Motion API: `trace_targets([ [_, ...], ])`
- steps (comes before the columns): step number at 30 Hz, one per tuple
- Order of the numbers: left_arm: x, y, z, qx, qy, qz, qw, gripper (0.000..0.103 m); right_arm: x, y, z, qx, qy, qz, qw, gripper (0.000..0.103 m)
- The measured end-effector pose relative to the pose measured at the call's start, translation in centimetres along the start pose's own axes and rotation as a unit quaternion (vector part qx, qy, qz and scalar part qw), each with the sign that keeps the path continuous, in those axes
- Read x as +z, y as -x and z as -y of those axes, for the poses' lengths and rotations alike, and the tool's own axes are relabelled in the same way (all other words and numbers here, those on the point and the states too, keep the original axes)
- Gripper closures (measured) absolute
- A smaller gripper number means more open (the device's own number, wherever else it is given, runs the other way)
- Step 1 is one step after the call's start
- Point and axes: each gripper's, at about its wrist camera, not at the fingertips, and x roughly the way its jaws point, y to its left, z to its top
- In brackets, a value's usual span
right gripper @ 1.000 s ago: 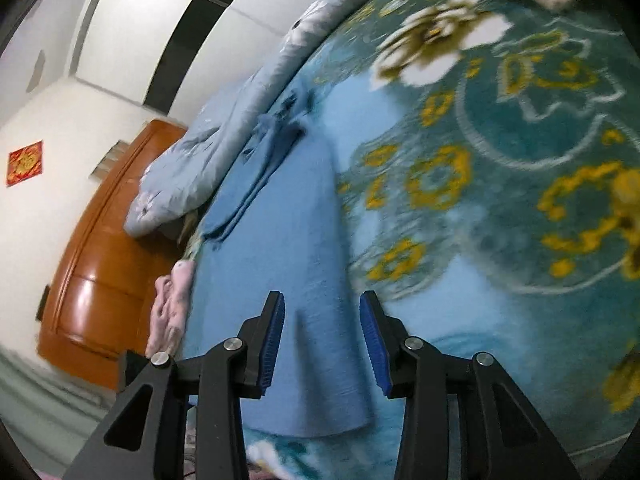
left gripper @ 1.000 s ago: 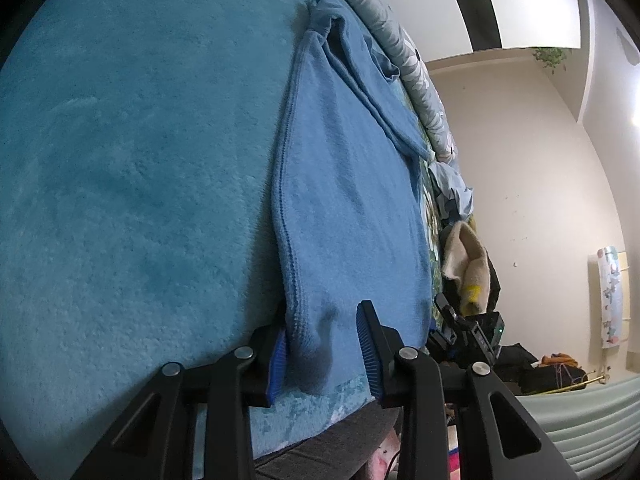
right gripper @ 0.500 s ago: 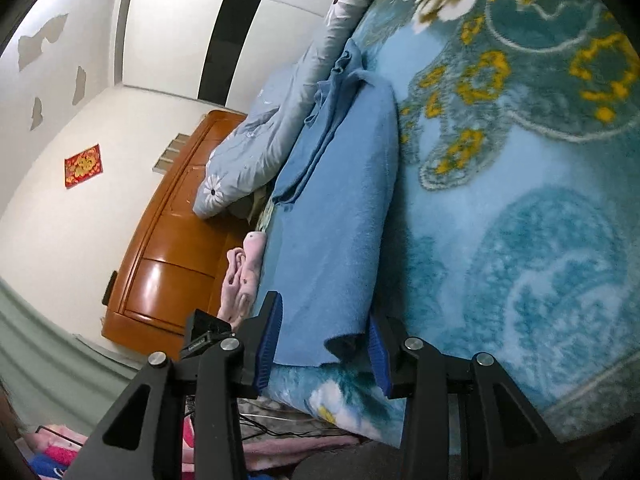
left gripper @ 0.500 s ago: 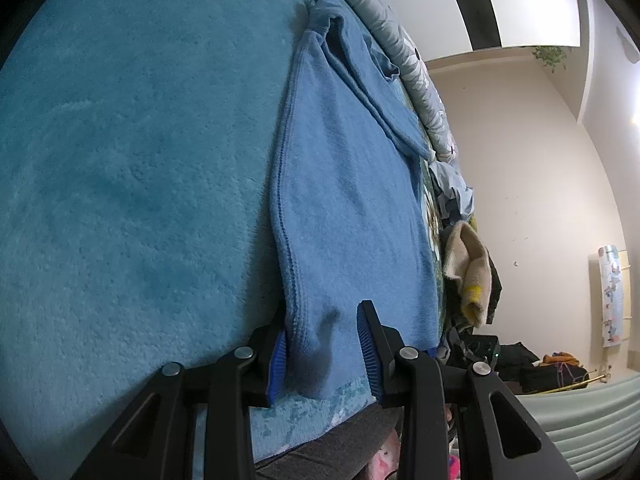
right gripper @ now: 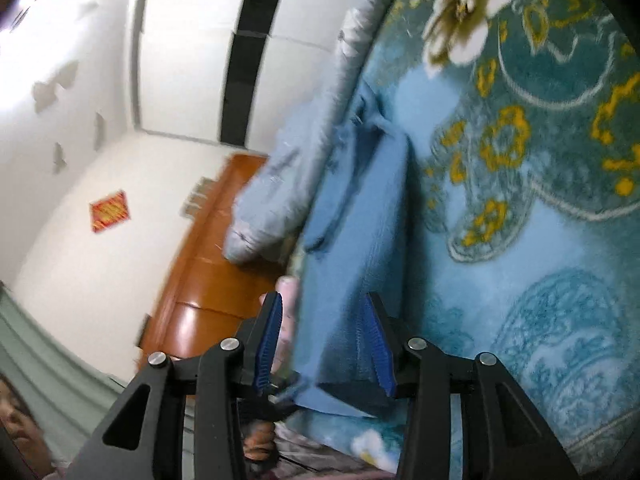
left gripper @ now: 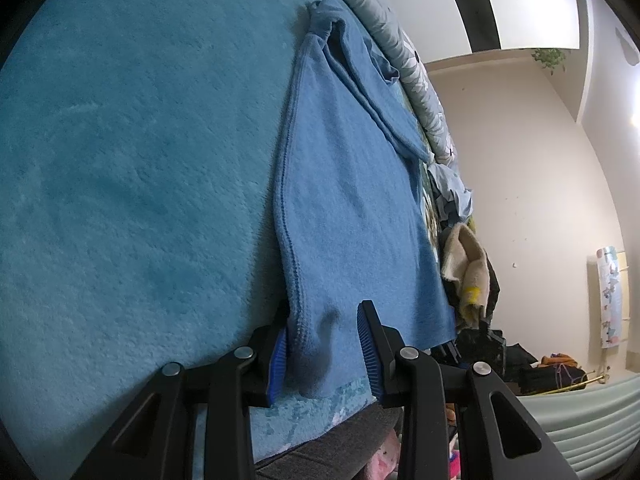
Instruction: Fold clothes
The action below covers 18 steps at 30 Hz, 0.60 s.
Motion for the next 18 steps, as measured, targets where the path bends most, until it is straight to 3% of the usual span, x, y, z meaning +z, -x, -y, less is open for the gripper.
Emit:
trace_targets([
  [2, 0.0, -0.1, 0.0, 0.001, -0.001, 0.000, 1.0000, 0.067, 0.3, 0.8, 0.1, 0.002, -0.006, 0.009, 1.000, 0.059],
  [4, 0.0, -0.1, 0.1, 0.003, -0.002, 0.000, 1.0000, 0.066, 0.5, 1.3, 0.5, -0.022, -0.007, 0.013, 1.000, 0.059],
  [8, 0.0, 0.0, 0.1, 0.003, 0.000, 0.001, 1.0000, 0.066, 0.7, 1.9, 1.1, -0.131, 0.010, 0.011, 0.991, 0.059],
  [14, -0.2, -0.1, 0.5, 0.007, -0.002, 0.003, 1.0000, 0.066, 0.2, 0.8, -0.3, -0.234, 0.074, -0.009, 0.969, 0.064],
  [17, -0.3, -0.4, 0.8, 0.007, 0.001, 0.006, 1.0000, 0.066, -0.7, -1.2, -0.3, -0.221, 0.078, -0.041, 0.971, 0.069],
  [18, -0.3, -0.4, 0.8, 0.007, 0.001, 0.006, 1.0000, 0.068, -1.0, -1.6, -0.2, -0.223, 0.081, -0.047, 0.970, 0.078],
])
